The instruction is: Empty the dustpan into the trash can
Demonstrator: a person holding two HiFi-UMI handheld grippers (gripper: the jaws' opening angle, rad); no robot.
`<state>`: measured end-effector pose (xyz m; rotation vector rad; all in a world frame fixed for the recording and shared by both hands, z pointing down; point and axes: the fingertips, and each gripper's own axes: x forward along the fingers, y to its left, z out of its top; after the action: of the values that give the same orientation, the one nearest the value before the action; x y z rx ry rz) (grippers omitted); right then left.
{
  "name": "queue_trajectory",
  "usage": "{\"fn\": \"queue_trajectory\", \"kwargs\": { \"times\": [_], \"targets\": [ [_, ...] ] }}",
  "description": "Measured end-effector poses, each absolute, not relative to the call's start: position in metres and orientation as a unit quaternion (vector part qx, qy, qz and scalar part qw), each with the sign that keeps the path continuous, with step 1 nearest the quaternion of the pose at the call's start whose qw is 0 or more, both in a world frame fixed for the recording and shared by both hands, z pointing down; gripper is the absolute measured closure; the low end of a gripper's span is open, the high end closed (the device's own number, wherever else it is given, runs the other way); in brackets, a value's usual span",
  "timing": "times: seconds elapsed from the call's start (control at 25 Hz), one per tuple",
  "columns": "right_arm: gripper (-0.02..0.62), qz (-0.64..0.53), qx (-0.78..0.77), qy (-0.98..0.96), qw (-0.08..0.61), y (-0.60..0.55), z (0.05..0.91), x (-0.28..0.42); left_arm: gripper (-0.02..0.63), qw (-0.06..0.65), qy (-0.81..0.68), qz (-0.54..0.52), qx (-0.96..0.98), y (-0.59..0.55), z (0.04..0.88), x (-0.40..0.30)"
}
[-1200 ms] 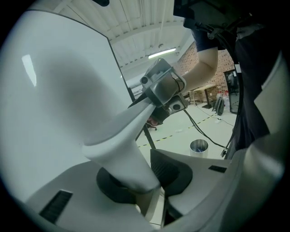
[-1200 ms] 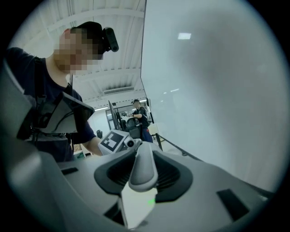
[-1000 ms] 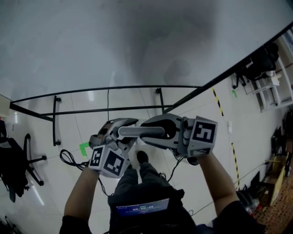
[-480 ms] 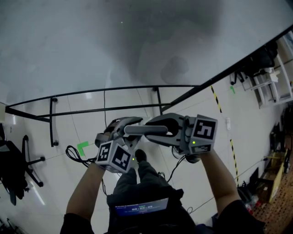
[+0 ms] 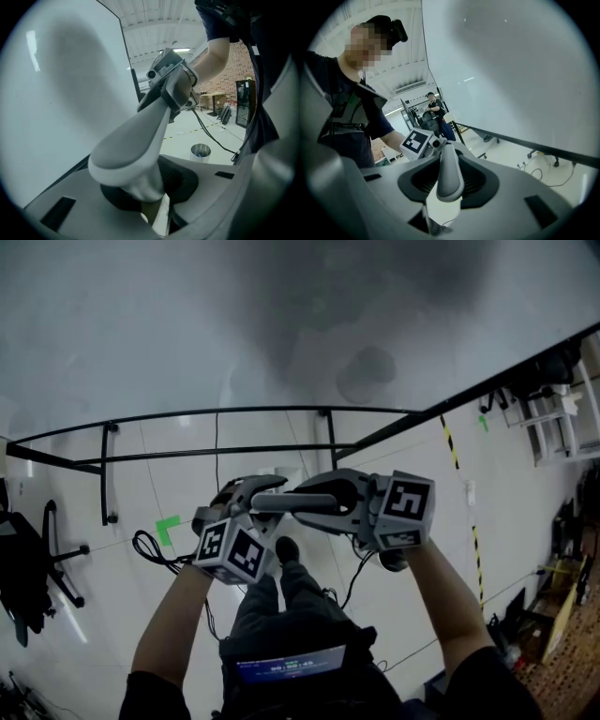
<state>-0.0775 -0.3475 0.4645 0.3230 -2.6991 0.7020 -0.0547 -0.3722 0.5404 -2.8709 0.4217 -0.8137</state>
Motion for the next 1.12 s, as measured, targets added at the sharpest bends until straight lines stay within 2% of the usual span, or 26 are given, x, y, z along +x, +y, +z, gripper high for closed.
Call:
{"fn": "queue_trajectory", "kwargs": {
  "times": [1.12],
  "targets": [
    [0.456, 0.286, 0.114, -0.934, 0.182, -0.345, 0.542, -0.09, 0.531, 0.012, 0.138, -0.308, -0.941, -0.366, 0.624, -0.067]
  ]
}}
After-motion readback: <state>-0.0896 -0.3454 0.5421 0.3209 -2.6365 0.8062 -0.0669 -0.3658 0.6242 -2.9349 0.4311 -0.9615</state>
